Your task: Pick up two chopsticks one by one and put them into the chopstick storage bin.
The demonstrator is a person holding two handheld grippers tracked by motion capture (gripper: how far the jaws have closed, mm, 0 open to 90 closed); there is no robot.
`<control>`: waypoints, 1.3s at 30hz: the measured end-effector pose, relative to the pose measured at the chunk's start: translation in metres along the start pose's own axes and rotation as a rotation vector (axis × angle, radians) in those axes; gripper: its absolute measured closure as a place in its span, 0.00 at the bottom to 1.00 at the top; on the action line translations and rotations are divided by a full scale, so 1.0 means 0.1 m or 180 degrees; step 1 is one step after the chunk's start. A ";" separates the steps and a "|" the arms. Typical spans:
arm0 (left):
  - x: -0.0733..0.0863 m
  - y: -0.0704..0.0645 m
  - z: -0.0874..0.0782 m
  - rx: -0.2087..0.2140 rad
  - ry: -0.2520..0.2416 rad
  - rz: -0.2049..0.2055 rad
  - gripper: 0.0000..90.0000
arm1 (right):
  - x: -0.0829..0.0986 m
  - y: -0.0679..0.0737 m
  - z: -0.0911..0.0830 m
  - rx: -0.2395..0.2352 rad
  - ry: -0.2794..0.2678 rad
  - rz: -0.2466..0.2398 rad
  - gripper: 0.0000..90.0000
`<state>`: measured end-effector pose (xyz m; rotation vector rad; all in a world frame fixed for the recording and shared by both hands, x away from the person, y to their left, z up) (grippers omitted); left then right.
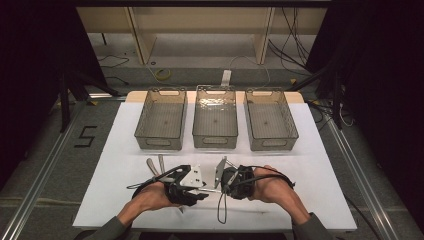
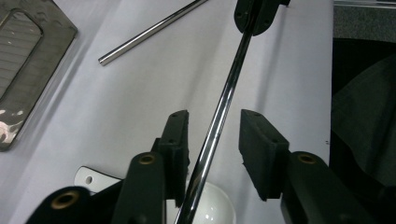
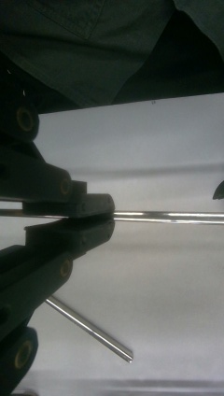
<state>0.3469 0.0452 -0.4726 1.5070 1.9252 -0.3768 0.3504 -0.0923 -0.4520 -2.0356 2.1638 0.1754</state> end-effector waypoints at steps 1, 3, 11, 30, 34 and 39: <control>0.00 0.00 0.00 0.0006 0.0013 0.0011 0.73 | 0.00 0.01 0.00 -0.0020 0.0013 0.0025 0.96; 0.01 -0.01 0.01 0.0012 0.0032 0.0044 0.76 | 0.00 0.02 0.00 -0.0035 0.0006 0.0004 0.96; 0.03 -0.06 0.01 0.0181 0.0074 0.0170 0.88 | -0.01 0.05 0.01 -0.0079 -0.0013 -0.0132 0.96; 0.15 0.26 -0.09 -0.0189 0.0016 -0.0507 0.93 | 0.15 -0.33 -0.45 0.0330 -0.1187 0.0868 0.47; 0.17 0.40 -0.16 -0.0360 -0.0055 -0.0755 0.93 | 0.23 -0.40 -0.50 0.0463 -0.1342 0.1015 0.43; 0.19 0.55 -0.27 -0.0589 -0.0177 -0.1001 0.93 | 0.31 -0.45 -0.47 0.0482 -0.1402 0.1161 0.40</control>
Point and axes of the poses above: each handheld gripper's, and its own axes: z roughly forward along the jaws, x roughly out of its underside, y roughly to its left, the point moved 6 cm from there along z, roughly forward along the jaws, and after that the axes turned 5 degrees about -x, right-handed, at the moved point
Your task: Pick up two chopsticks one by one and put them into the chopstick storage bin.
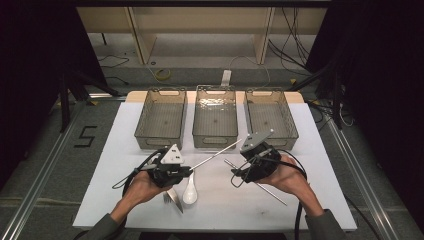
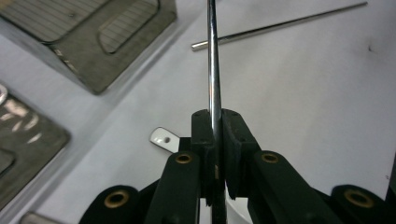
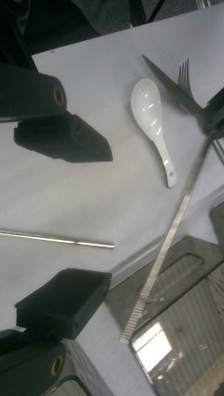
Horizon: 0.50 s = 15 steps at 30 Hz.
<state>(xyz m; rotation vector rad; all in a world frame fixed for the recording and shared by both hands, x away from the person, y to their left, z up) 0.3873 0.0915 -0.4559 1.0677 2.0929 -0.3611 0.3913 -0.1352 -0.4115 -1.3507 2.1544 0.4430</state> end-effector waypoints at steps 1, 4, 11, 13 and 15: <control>0.00 0.03 -0.01 -0.0035 -0.0015 -0.0042 0.93 | 0.03 -0.01 0.01 -0.0006 0.0015 0.0025 0.39; 0.00 0.13 -0.04 -0.0112 -0.0044 -0.0192 0.93 | 0.11 -0.05 0.06 -0.0002 0.0103 0.0098 0.38; 0.00 0.31 -0.07 -0.0260 -0.0102 -0.0422 0.93 | 0.33 -0.17 0.17 0.0007 0.0292 0.0301 0.37; -0.01 0.38 -0.08 -0.0308 -0.0126 -0.0461 0.93 | 0.39 -0.20 0.19 0.0012 0.0327 0.0329 0.37; -0.02 0.47 -0.10 -0.0371 -0.0157 -0.0527 0.93 | 0.44 -0.21 0.21 0.0024 0.0365 0.0377 0.37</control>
Point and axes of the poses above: each handheld gripper's, and its own axes: z roughly forward along the jaws, x roughly out of its underside, y roughly to its left, the point moved 6 cm from there along z, roughly forward along the jaws, and after that the axes turned 5 degrees about -x, right-handed, at the moved point
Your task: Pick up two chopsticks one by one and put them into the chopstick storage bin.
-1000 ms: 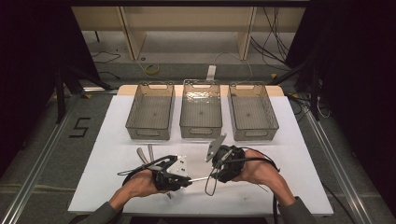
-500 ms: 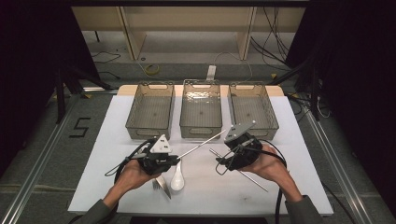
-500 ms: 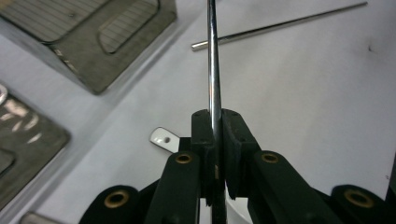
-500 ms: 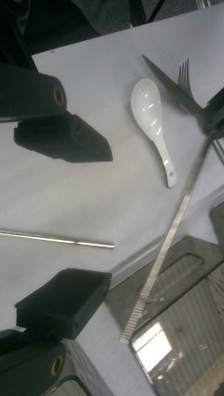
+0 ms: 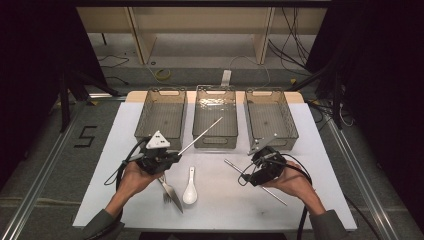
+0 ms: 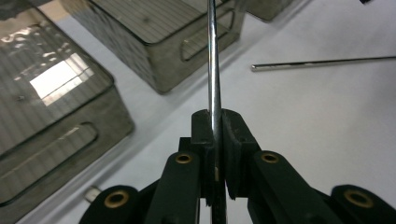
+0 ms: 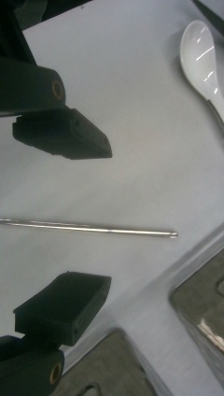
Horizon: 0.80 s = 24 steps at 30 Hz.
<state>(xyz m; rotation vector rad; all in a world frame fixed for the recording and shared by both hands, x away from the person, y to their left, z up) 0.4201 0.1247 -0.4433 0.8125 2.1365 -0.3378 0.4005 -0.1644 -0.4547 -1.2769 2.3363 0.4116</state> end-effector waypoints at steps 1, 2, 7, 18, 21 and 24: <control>-0.02 0.05 0.00 -0.0028 -0.0016 -0.0046 0.93 | 0.02 -0.01 0.01 -0.0004 0.0012 0.0000 0.37; -0.04 0.10 -0.01 -0.0053 -0.0020 -0.0081 0.93 | 0.05 -0.01 0.03 0.0004 0.0039 0.0027 0.37; -0.13 0.37 -0.01 -0.0234 -0.0091 -0.0301 0.93 | 0.16 -0.06 0.09 0.0026 0.0116 0.0072 0.37; -0.22 0.90 0.13 -0.0580 -0.0036 -0.0686 0.93 | 0.32 -0.12 0.16 0.0050 0.0340 0.0150 0.37; -0.24 1.02 0.18 -0.0658 0.0008 -0.0728 0.93 | 0.33 -0.12 0.18 0.0055 0.0374 0.0166 0.37; -0.26 1.14 0.21 -0.0713 0.0039 -0.0802 0.93 | 0.34 -0.12 0.19 0.0043 0.0398 0.0171 0.37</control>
Point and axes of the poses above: each handheld gripper's, and its own axes: z roughly forward along the jaws, x roughly out of its underside, y roughly to its left, the point moved 6 cm from there along z, roughly forward along the jaws, and after that the axes turned 5 degrees about -x, right-handed, at the moved point
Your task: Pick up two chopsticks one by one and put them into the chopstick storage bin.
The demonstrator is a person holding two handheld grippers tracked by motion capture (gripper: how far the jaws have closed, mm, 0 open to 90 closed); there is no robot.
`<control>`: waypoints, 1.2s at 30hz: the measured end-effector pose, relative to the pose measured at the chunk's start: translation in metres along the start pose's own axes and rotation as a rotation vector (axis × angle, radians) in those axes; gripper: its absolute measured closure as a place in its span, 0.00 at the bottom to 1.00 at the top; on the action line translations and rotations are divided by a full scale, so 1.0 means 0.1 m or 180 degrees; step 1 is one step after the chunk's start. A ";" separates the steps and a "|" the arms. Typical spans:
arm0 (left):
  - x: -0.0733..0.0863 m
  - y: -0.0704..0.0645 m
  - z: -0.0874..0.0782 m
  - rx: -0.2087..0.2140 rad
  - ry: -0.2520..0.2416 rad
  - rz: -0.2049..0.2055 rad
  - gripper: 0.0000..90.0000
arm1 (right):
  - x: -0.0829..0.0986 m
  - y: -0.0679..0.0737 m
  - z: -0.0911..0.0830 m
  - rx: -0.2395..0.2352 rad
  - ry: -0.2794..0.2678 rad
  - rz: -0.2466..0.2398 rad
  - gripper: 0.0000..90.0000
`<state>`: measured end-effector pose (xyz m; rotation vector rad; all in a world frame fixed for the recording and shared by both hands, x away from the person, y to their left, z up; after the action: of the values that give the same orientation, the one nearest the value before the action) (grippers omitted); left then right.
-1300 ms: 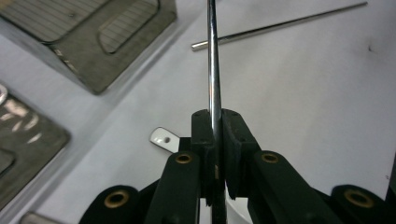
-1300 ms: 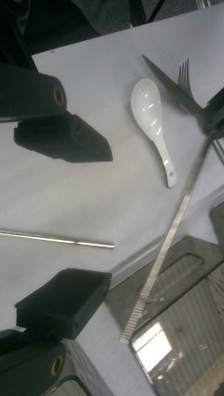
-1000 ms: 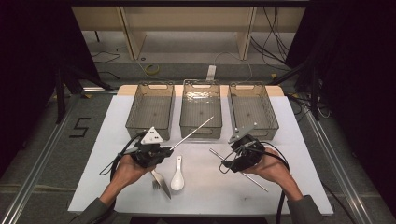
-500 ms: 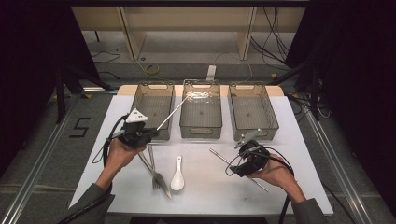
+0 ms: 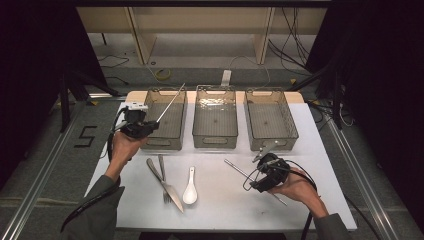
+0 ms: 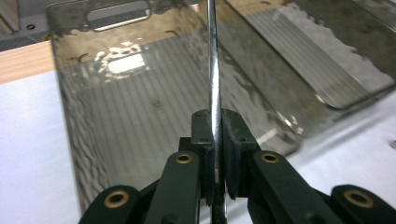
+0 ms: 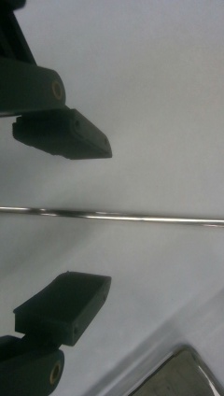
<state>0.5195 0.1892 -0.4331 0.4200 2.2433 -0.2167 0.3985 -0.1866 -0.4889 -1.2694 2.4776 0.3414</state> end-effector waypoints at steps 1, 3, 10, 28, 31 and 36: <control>-0.01 0.03 0.02 -0.0014 0.0013 -0.0014 0.93 | 0.00 0.00 0.00 0.0000 -0.0002 -0.0008 0.37; -0.03 0.08 0.06 -0.0050 0.0050 -0.0037 0.93 | 0.00 0.00 0.00 0.0000 -0.0003 -0.0004 0.37; -0.07 0.20 0.17 -0.0140 0.0123 -0.0098 0.93 | 0.00 -0.01 0.01 -0.0018 0.0007 -0.0009 0.37; 0.02 0.36 0.46 -0.0337 0.0404 -0.0348 0.93 | 0.00 0.01 0.00 -0.0075 -0.0003 -0.0004 0.35; 0.04 0.38 0.49 -0.0376 0.0440 -0.0359 0.93 | 0.00 0.01 0.02 -0.0085 0.0011 -0.0022 0.34; 0.04 0.39 0.50 -0.0402 0.0412 -0.0384 0.85 | -0.01 0.02 0.02 -0.0084 0.0021 -0.0031 0.35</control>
<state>0.5670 0.2122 -0.4691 0.2372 2.3967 -0.1124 0.3977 -0.1846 -0.4902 -1.2945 2.4794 0.3694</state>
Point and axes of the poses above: each handheld gripper's, and its own axes: z roughly forward along the jaws, x roughly out of its underside, y roughly to its left, the point moved 6 cm from there along z, roughly forward along the jaws, and after that the axes turned 5 degrees about -x, right-handed, at the moved point
